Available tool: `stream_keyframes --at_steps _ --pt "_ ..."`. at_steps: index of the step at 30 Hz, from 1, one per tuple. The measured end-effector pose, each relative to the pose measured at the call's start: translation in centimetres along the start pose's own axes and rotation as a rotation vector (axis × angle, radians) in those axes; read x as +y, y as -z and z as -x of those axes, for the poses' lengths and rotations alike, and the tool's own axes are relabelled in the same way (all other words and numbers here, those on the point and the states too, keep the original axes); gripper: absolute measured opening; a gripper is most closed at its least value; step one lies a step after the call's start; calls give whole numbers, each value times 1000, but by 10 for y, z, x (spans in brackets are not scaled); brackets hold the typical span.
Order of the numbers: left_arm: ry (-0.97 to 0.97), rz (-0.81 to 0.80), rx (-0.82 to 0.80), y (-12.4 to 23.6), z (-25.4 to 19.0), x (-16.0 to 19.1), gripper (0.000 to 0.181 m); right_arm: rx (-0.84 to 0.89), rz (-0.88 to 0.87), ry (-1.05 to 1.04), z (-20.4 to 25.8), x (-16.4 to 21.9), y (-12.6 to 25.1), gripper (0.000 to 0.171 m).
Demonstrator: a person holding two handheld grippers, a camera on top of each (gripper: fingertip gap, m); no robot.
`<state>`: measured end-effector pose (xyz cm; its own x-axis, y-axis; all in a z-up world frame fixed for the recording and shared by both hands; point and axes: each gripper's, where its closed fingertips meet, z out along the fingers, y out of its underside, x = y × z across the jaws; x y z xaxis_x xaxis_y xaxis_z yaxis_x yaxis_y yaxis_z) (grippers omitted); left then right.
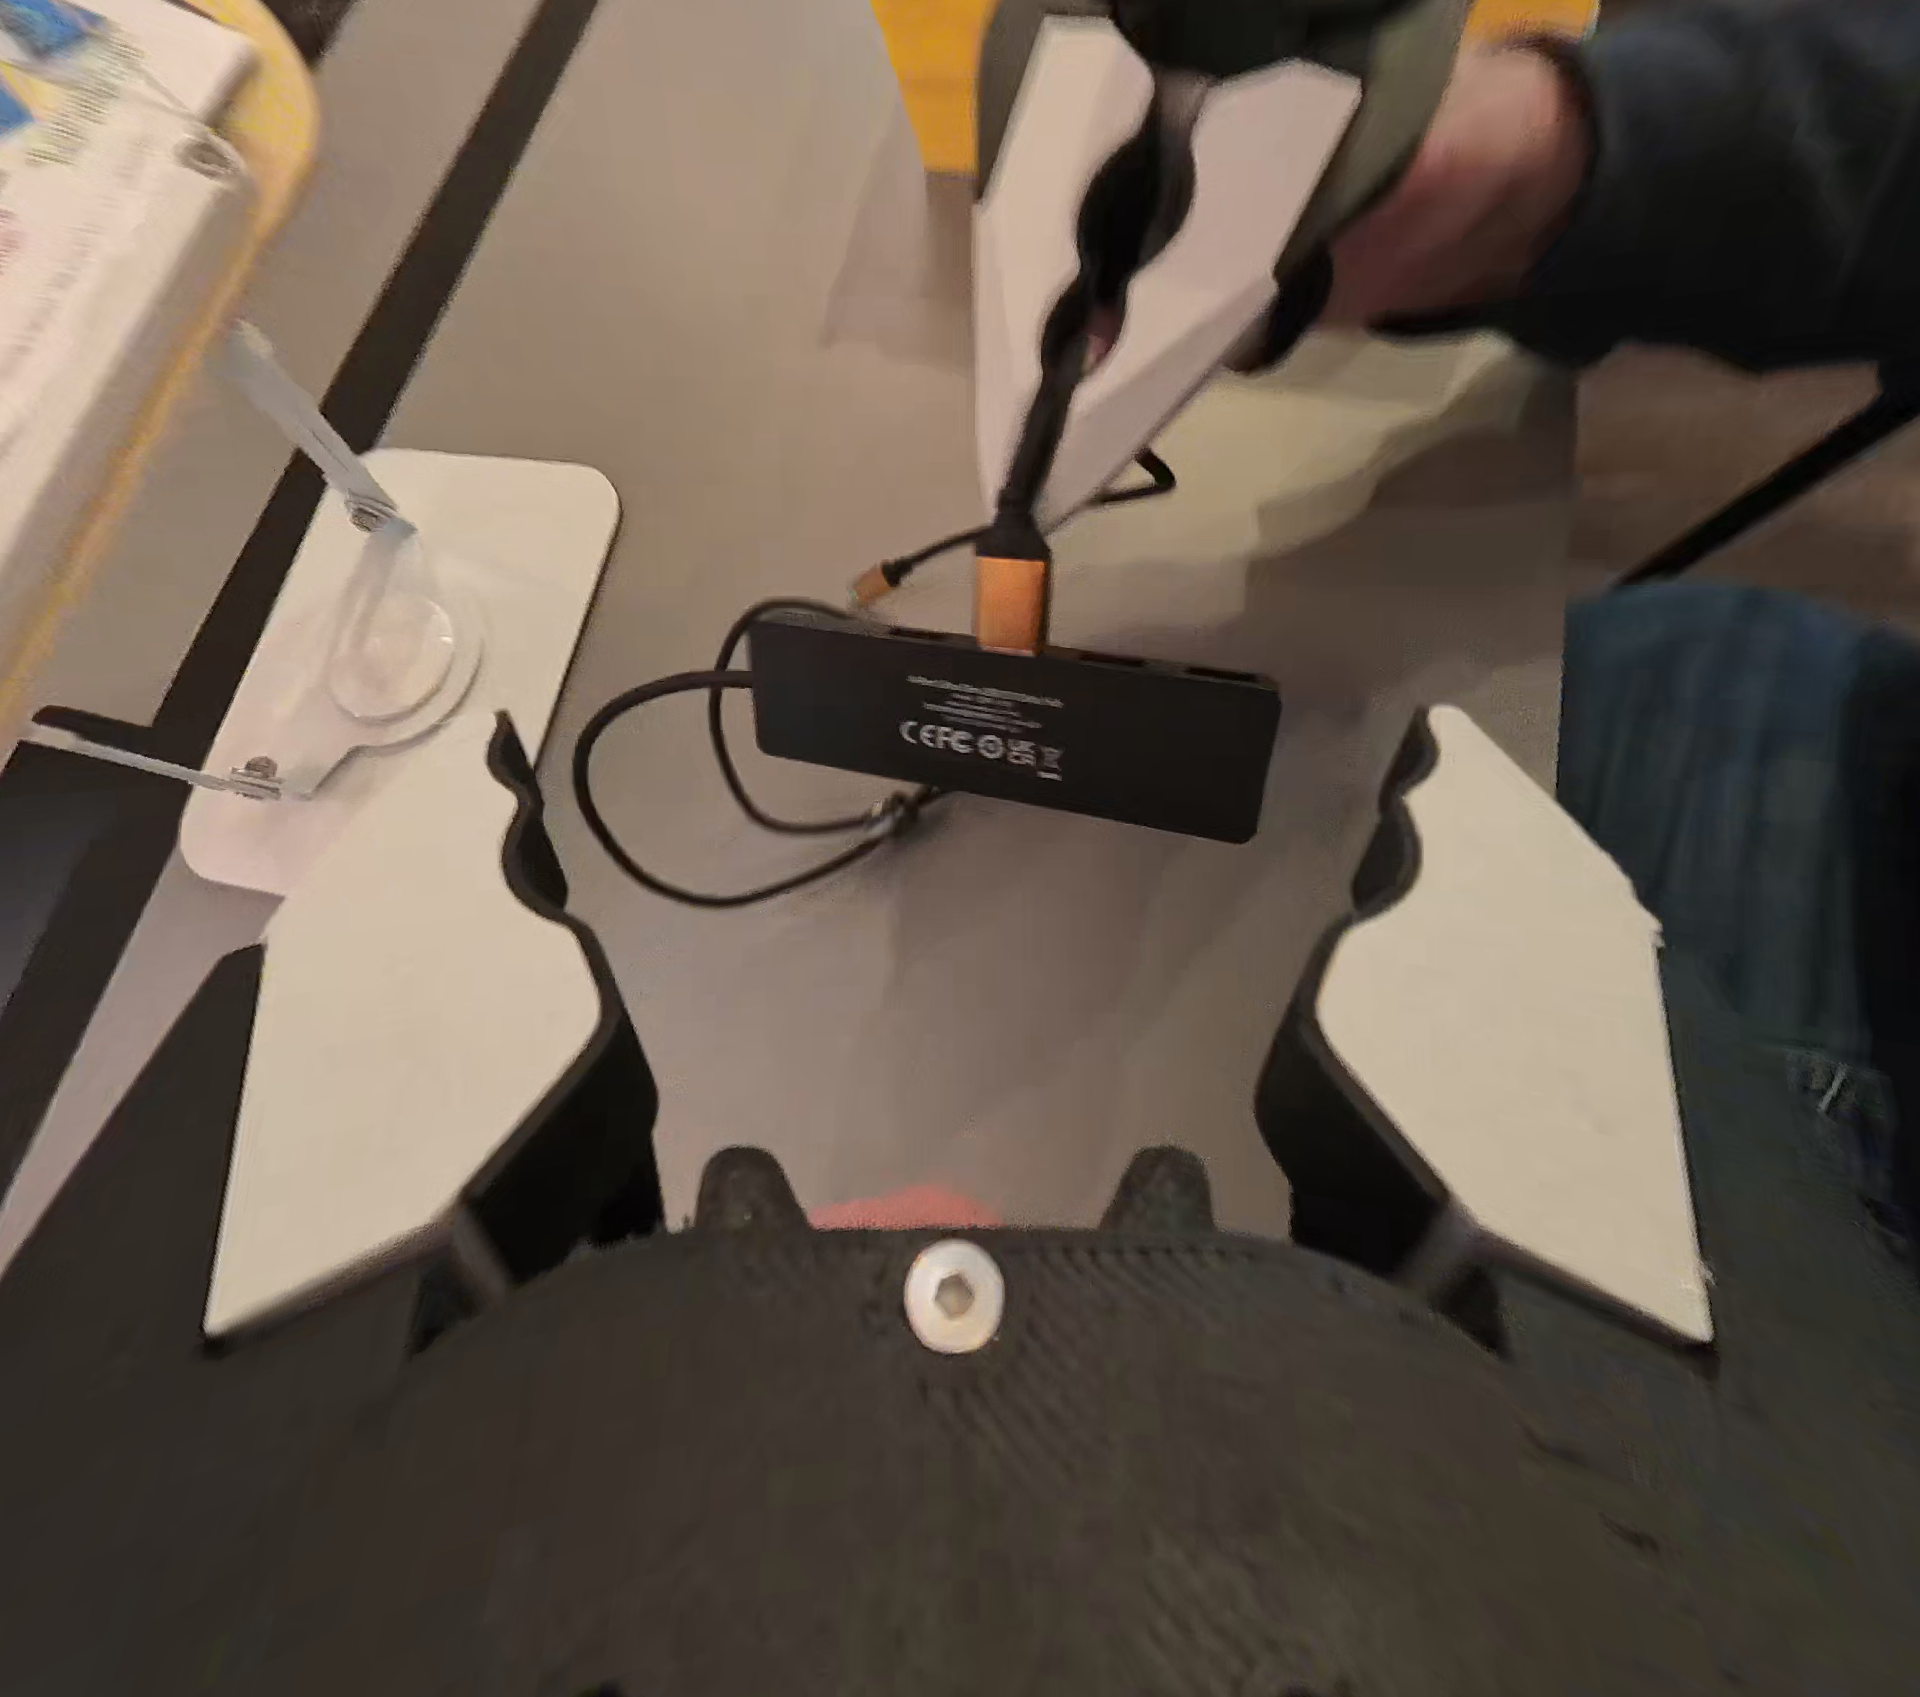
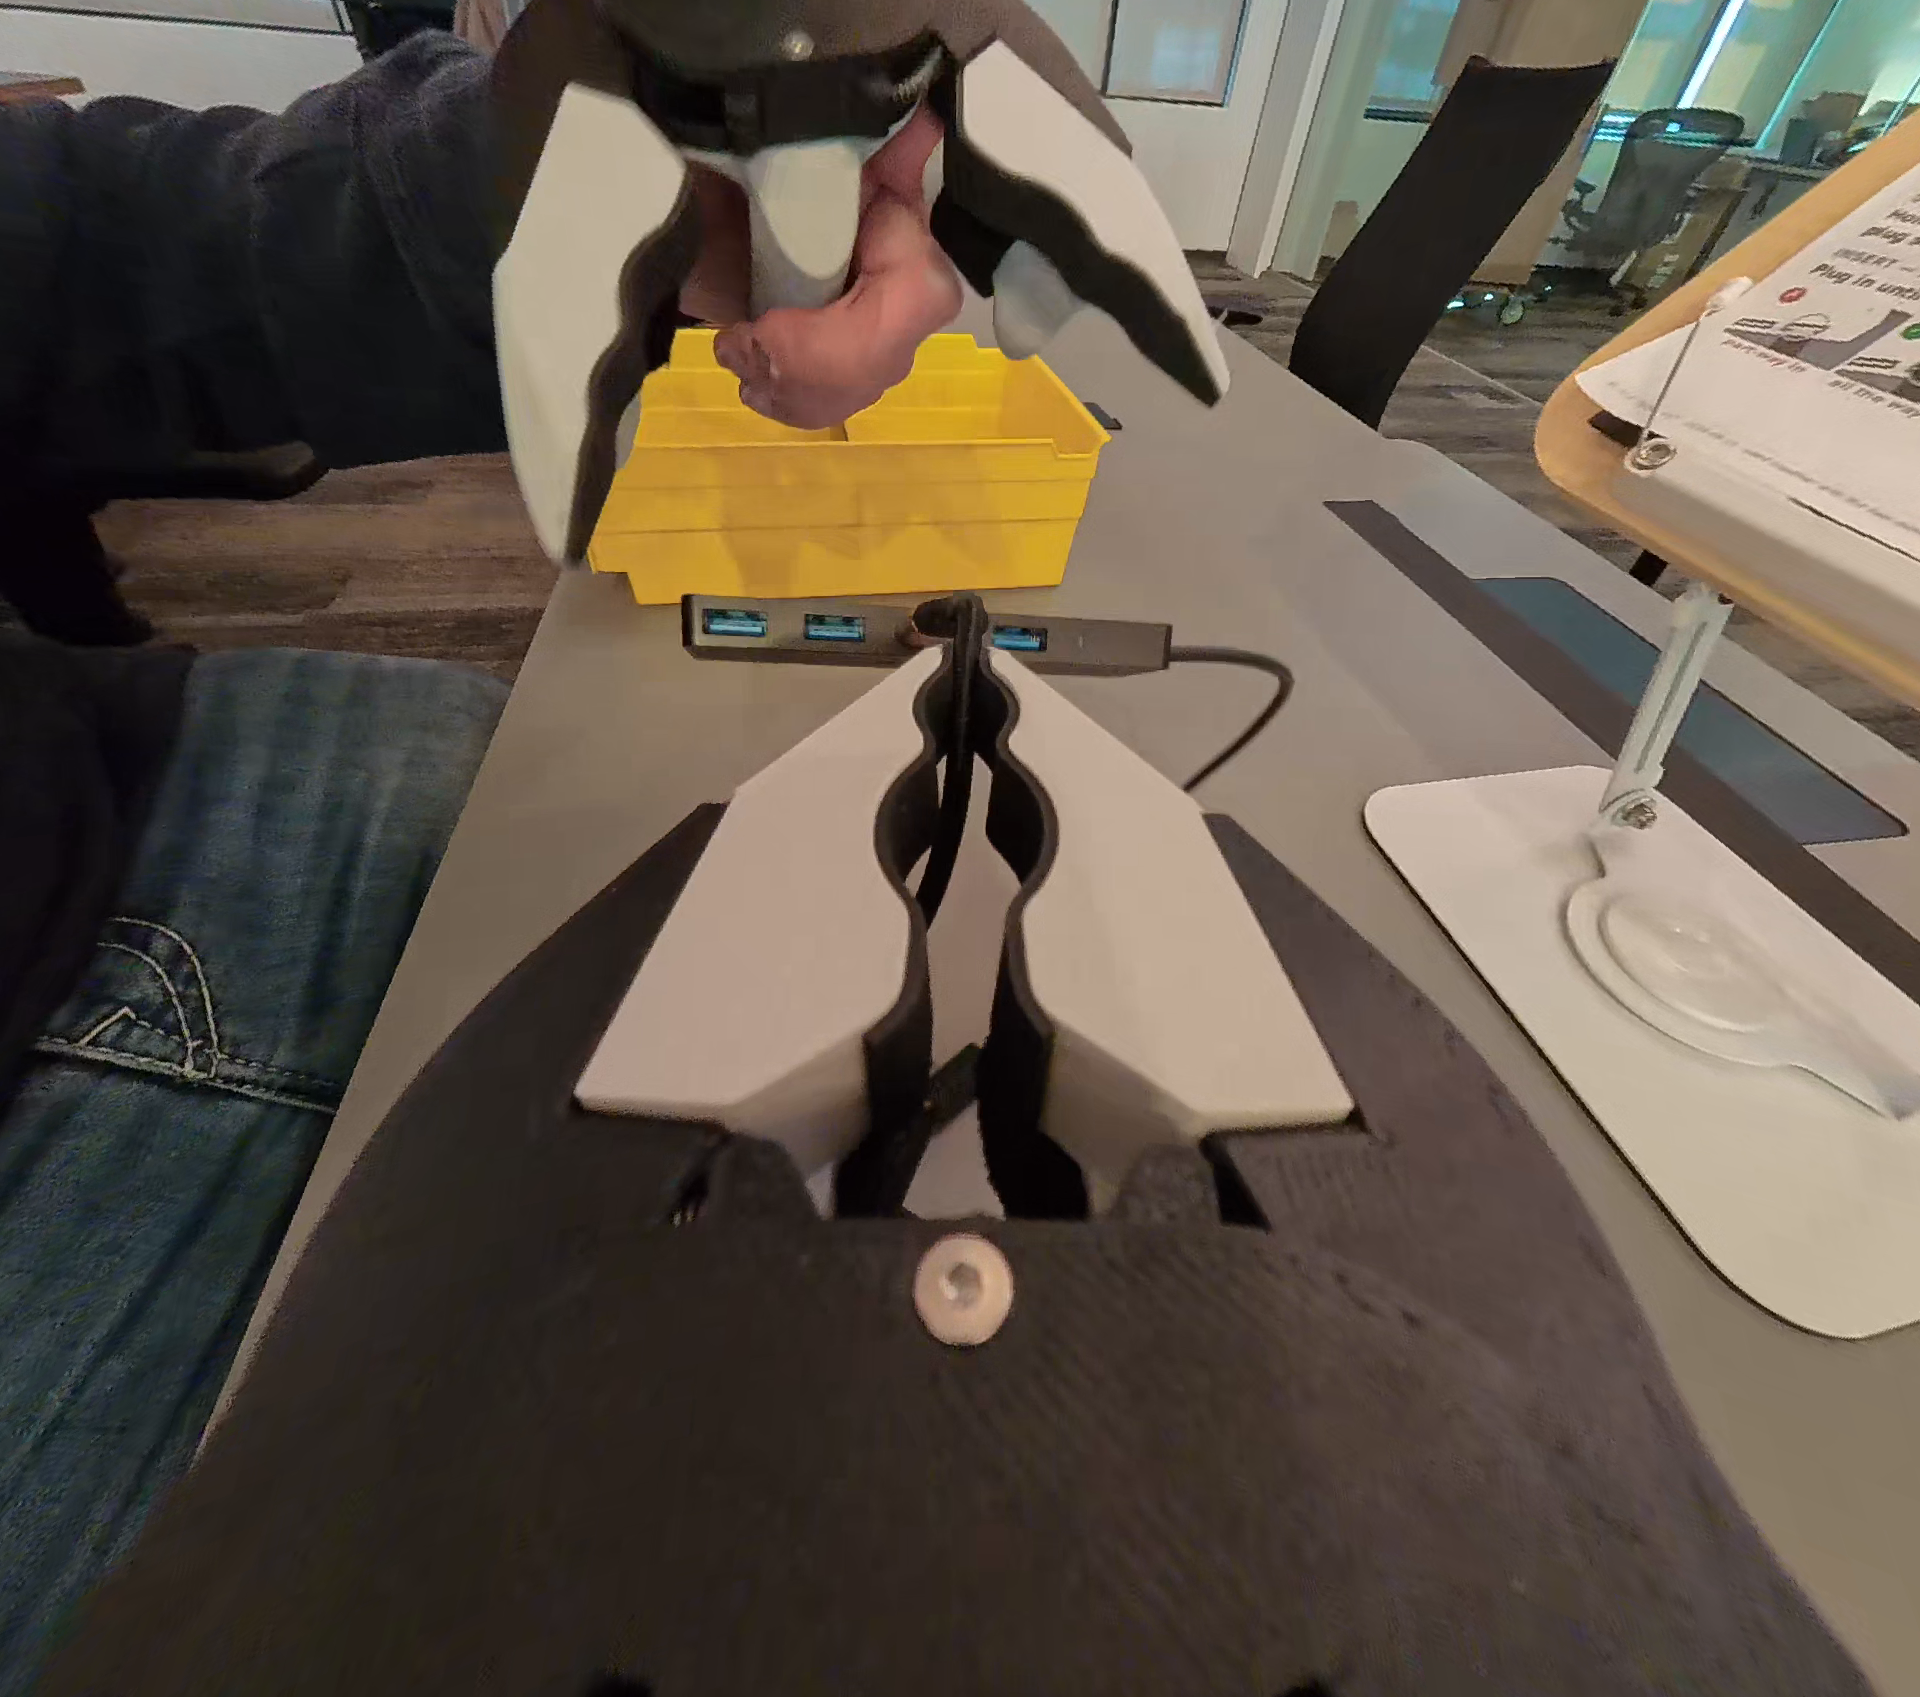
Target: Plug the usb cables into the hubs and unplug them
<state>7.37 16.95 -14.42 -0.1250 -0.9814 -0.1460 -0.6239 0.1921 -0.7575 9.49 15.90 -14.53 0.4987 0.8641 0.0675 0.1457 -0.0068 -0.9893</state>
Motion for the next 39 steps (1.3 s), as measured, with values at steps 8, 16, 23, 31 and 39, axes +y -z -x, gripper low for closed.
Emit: stream_keyframes --at_steps 8,16,23,31,39 --pt "-132 116 138 -26 -27 15 146 -87 47 75 24 2 -9 0" --pt "-115 253 237 -41 -40 43 146 -96 42 108 31 0 -11 0" --pt "-79 233 269 -44 -40 45 145 -59 51 147 29 4 -12 0" --pt "-186 331 178 -45 -28 56 143 -39 70 109 22 12 -13 13" --pt "-295 463 80 -45 -20 69 143 -17 102 179 26 17 -12 33"
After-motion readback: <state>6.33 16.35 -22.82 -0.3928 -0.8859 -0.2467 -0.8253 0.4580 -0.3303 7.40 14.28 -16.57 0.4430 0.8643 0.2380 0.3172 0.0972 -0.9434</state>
